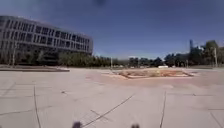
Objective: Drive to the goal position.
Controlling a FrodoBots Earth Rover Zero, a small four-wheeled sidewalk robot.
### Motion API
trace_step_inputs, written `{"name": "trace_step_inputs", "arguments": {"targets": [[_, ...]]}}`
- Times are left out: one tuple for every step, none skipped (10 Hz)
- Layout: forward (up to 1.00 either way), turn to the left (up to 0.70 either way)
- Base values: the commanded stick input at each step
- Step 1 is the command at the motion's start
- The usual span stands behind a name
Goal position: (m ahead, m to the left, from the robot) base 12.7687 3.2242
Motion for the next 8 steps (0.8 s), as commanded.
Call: {"name": "trace_step_inputs", "arguments": {"targets": [[0.85,0.02],[0.85,0.02],[0.85,0.02],[0.85,0.02],[0.85,0.02],[0.85,0.02],[0.85,0.02],[0.85,0.02]]}}
